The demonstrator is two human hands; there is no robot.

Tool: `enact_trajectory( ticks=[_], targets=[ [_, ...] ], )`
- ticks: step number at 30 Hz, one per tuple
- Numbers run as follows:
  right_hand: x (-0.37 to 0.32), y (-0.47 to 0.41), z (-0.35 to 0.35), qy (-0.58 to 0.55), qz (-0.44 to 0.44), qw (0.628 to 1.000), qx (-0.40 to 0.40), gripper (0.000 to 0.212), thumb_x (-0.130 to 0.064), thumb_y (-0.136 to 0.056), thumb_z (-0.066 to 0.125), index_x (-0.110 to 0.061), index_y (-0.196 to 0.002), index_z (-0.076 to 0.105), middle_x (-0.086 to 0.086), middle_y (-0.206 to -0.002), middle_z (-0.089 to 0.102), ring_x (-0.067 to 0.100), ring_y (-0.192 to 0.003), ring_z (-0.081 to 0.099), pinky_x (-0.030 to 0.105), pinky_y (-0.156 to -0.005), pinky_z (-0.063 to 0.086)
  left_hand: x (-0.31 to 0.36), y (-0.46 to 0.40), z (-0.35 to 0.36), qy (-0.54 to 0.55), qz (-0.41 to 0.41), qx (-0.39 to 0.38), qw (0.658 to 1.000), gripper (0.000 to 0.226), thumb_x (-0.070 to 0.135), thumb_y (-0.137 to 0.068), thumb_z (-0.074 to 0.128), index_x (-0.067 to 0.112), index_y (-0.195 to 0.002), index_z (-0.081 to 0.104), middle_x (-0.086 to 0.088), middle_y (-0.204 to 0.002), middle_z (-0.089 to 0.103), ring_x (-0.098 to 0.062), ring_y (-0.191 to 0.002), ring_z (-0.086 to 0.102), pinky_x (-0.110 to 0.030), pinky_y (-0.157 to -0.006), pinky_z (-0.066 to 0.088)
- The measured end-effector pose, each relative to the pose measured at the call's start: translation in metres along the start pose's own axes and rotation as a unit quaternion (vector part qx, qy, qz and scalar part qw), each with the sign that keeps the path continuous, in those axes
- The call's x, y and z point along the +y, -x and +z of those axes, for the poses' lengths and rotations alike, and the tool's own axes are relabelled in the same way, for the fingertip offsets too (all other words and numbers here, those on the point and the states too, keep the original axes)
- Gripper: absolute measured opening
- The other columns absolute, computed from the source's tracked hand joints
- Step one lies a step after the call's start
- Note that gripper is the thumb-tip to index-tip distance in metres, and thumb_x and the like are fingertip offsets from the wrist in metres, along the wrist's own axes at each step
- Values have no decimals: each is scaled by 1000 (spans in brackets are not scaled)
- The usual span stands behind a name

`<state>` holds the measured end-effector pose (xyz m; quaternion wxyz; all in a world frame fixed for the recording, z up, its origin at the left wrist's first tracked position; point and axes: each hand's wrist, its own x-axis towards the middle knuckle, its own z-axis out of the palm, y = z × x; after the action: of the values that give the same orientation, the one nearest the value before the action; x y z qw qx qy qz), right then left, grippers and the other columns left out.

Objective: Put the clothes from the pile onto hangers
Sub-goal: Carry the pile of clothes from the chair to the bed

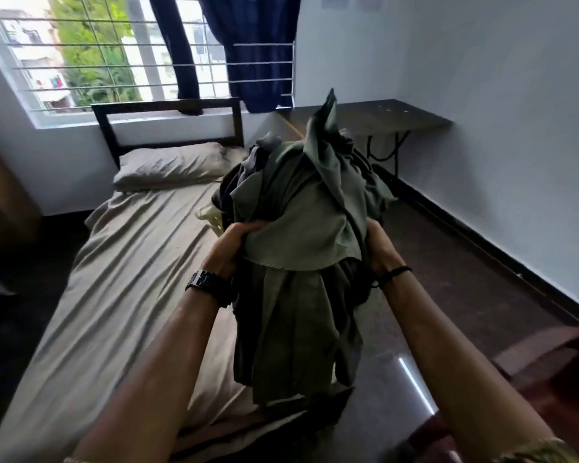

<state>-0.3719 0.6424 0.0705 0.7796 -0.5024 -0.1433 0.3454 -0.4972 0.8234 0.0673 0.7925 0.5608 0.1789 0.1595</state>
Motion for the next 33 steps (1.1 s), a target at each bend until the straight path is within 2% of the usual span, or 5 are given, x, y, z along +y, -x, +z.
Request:
enact_trajectory(
  ticks=[20,23,24,29,33],
  targets=[
    [129,-334,101,25,108,994,-23,29,-21,-99,39,-11,-104,65,1,-91,74,13,-84,70,28,-77,50,8,-235,-248,-4,-55,130,990,45,-1,-85,51,16,-49,73,4,-56,68,-4,-52,64,-14,-57,51],
    [182,-410,75,97,109,989,-34,32,-22,-97,48,-15,-127,56,0,-120,66,16,-108,64,32,-90,50,-51,-294,-291,0,-80,168,982,5,20,-64,74,18,-64,78,1,-72,73,-9,-69,68,-22,-74,54],
    [213,-432,58,134,122,983,-14,33,-23,-96,52,-18,-128,55,0,-124,64,16,-111,62,33,-93,50,-83,-312,-306,-8,-107,185,977,28,25,-53,81,15,-79,79,-3,-86,75,-13,-83,70,-28,-85,53],
    [381,-469,-12,461,268,845,28,99,-46,-83,68,-12,-152,7,1,-146,33,22,-140,28,32,-115,23,-281,-340,-352,-250,-267,280,888,116,54,-58,85,9,-147,26,-11,-143,43,-27,-131,43,-39,-109,35],
    [473,-478,-43,631,266,726,-54,103,-67,-72,41,-22,-153,-4,8,-160,2,29,-147,-1,44,-119,6,-372,-355,-357,-391,-300,176,852,94,40,-77,71,9,-149,19,-23,-148,32,-34,-133,39,-34,-110,33]
  ],
)
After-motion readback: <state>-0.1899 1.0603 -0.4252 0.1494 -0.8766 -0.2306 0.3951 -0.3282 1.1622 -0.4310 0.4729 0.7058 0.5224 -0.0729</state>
